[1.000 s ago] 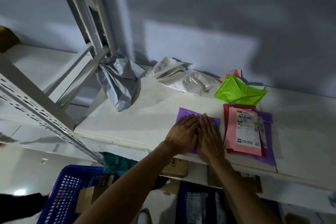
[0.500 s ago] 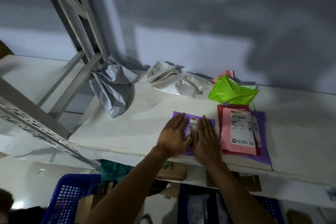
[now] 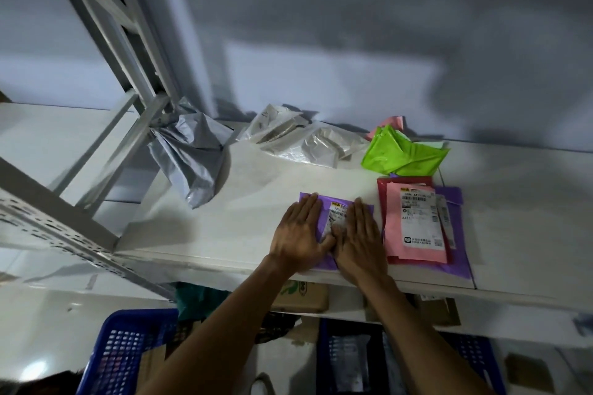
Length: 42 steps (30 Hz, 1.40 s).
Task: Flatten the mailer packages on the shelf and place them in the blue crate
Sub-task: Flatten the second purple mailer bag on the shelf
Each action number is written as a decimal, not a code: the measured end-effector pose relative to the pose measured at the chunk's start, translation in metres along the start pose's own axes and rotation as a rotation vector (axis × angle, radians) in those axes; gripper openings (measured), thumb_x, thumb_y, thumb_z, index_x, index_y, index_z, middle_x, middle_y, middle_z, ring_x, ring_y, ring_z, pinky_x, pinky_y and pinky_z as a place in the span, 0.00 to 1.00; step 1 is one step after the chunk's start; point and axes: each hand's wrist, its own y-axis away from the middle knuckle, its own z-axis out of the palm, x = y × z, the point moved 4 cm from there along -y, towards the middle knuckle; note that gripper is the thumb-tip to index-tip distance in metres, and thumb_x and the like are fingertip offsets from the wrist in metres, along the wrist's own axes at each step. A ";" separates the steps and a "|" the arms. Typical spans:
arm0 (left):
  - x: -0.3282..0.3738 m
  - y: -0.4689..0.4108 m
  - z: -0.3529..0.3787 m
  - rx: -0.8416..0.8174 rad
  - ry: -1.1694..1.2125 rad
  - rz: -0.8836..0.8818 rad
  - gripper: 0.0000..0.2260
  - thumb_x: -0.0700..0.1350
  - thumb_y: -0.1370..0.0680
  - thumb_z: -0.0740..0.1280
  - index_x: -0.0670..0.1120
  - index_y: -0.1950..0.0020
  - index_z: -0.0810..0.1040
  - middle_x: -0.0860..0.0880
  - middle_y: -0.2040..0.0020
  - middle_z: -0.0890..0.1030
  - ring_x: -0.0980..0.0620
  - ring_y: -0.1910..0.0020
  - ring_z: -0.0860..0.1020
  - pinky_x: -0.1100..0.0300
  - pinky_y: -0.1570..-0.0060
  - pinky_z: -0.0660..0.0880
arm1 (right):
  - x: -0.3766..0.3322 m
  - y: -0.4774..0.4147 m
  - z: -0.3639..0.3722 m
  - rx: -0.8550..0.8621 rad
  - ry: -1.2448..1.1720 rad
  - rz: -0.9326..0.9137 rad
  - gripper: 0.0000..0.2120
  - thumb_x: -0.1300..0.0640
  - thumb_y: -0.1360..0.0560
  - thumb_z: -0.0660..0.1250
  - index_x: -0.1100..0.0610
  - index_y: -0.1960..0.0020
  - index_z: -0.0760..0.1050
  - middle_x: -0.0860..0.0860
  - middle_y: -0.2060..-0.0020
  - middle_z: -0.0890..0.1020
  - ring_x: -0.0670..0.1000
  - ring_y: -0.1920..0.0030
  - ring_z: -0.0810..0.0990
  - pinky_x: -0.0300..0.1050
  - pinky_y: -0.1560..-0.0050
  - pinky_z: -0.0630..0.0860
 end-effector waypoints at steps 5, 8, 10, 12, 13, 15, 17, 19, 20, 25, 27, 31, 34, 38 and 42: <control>0.002 0.004 0.000 0.039 -0.032 0.032 0.32 0.60 0.19 0.54 0.38 0.24 0.68 0.39 0.23 0.67 0.43 0.23 0.66 0.47 0.25 0.65 | -0.004 0.000 -0.009 -0.027 -0.026 -0.008 0.35 0.42 0.18 0.43 0.66 0.20 0.52 0.61 0.20 0.52 0.57 0.19 0.53 0.56 0.21 0.55; 0.015 0.022 0.003 0.121 -0.047 0.102 0.26 0.53 0.15 0.55 0.39 0.22 0.65 0.40 0.22 0.64 0.43 0.22 0.63 0.47 0.25 0.64 | -0.004 0.000 -0.015 0.008 -0.046 -0.036 0.34 0.44 0.16 0.40 0.69 0.23 0.61 0.65 0.23 0.62 0.61 0.23 0.65 0.60 0.27 0.67; 0.027 0.040 0.002 0.154 -0.083 0.155 0.25 0.50 0.16 0.57 0.40 0.21 0.64 0.40 0.21 0.63 0.43 0.21 0.60 0.46 0.24 0.62 | -0.009 0.005 -0.020 0.052 -0.081 -0.089 0.32 0.47 0.14 0.41 0.68 0.24 0.64 0.64 0.25 0.66 0.61 0.25 0.68 0.59 0.29 0.68; 0.032 0.050 -0.001 0.159 -0.112 0.170 0.25 0.48 0.18 0.59 0.39 0.22 0.65 0.39 0.23 0.66 0.40 0.22 0.63 0.44 0.25 0.63 | -0.021 0.013 -0.024 0.107 -0.117 -0.197 0.26 0.51 0.14 0.46 0.65 0.24 0.64 0.61 0.25 0.68 0.58 0.25 0.68 0.55 0.28 0.65; 0.031 0.052 -0.001 0.159 -0.119 0.163 0.26 0.47 0.19 0.58 0.38 0.22 0.65 0.39 0.23 0.66 0.40 0.23 0.64 0.44 0.26 0.64 | -0.027 0.018 -0.025 0.124 -0.128 -0.244 0.25 0.52 0.14 0.46 0.64 0.24 0.65 0.59 0.25 0.69 0.56 0.25 0.68 0.54 0.28 0.65; 0.029 0.051 -0.002 0.128 -0.096 0.138 0.27 0.48 0.18 0.57 0.38 0.21 0.62 0.39 0.22 0.64 0.40 0.22 0.62 0.44 0.25 0.64 | -0.034 0.022 -0.026 0.120 -0.146 -0.280 0.26 0.52 0.14 0.44 0.64 0.24 0.67 0.58 0.25 0.69 0.55 0.24 0.68 0.54 0.28 0.65; 0.026 0.051 0.002 0.099 -0.090 0.137 0.28 0.49 0.18 0.57 0.38 0.21 0.61 0.39 0.21 0.63 0.41 0.21 0.60 0.44 0.24 0.62 | -0.032 0.025 -0.020 0.098 -0.104 -0.307 0.26 0.54 0.13 0.42 0.66 0.25 0.67 0.60 0.25 0.68 0.57 0.24 0.67 0.56 0.28 0.67; 0.024 0.053 0.006 0.072 -0.100 0.144 0.28 0.51 0.18 0.58 0.39 0.21 0.61 0.40 0.21 0.62 0.42 0.21 0.59 0.45 0.23 0.60 | -0.030 0.028 -0.010 0.069 -0.031 -0.360 0.26 0.56 0.13 0.41 0.67 0.24 0.65 0.62 0.24 0.66 0.60 0.23 0.65 0.60 0.29 0.69; 0.024 0.053 0.007 0.060 -0.100 0.141 0.28 0.51 0.18 0.57 0.39 0.20 0.61 0.40 0.20 0.61 0.43 0.20 0.58 0.46 0.23 0.58 | -0.028 0.029 -0.008 0.058 -0.007 -0.377 0.25 0.58 0.14 0.41 0.67 0.24 0.64 0.62 0.24 0.65 0.61 0.23 0.64 0.61 0.30 0.69; 0.024 0.052 0.007 0.049 -0.102 0.149 0.28 0.51 0.19 0.56 0.38 0.22 0.64 0.39 0.22 0.64 0.42 0.22 0.61 0.45 0.24 0.60 | -0.030 0.032 -0.010 0.054 0.034 -0.383 0.26 0.59 0.19 0.50 0.67 0.24 0.64 0.62 0.24 0.65 0.61 0.23 0.64 0.59 0.29 0.63; 0.024 0.051 0.007 0.027 -0.121 0.156 0.28 0.51 0.20 0.57 0.37 0.23 0.65 0.38 0.23 0.66 0.40 0.23 0.63 0.45 0.25 0.63 | -0.031 0.031 -0.012 0.036 0.031 -0.380 0.26 0.59 0.20 0.50 0.67 0.24 0.64 0.62 0.24 0.66 0.61 0.24 0.65 0.58 0.29 0.61; 0.020 0.047 0.010 -0.038 -0.139 0.138 0.30 0.53 0.22 0.58 0.37 0.24 0.67 0.37 0.24 0.68 0.39 0.24 0.66 0.43 0.29 0.69 | -0.032 0.029 -0.017 -0.070 0.044 -0.395 0.27 0.58 0.22 0.51 0.68 0.25 0.64 0.63 0.24 0.66 0.63 0.24 0.65 0.61 0.28 0.68; 0.014 0.045 0.014 -0.078 -0.117 0.119 0.32 0.56 0.21 0.57 0.39 0.21 0.63 0.39 0.21 0.63 0.42 0.21 0.60 0.44 0.26 0.66 | -0.034 0.029 -0.019 -0.120 0.036 -0.334 0.26 0.56 0.19 0.49 0.66 0.24 0.64 0.61 0.24 0.67 0.61 0.24 0.66 0.61 0.31 0.72; 0.003 0.042 0.014 -0.168 -0.043 0.071 0.34 0.57 0.19 0.54 0.46 0.17 0.48 0.47 0.17 0.46 0.48 0.18 0.44 0.47 0.21 0.54 | -0.029 0.034 -0.020 -0.108 -0.040 -0.235 0.24 0.53 0.14 0.46 0.64 0.25 0.67 0.59 0.25 0.69 0.57 0.25 0.69 0.57 0.34 0.75; 0.007 0.051 0.006 -0.131 -0.053 0.050 0.33 0.63 0.16 0.49 0.52 0.18 0.38 0.52 0.18 0.37 0.54 0.20 0.37 0.54 0.20 0.44 | -0.022 0.051 -0.023 -0.072 -0.024 -0.233 0.26 0.51 0.14 0.42 0.61 0.21 0.61 0.57 0.22 0.63 0.56 0.22 0.62 0.57 0.29 0.71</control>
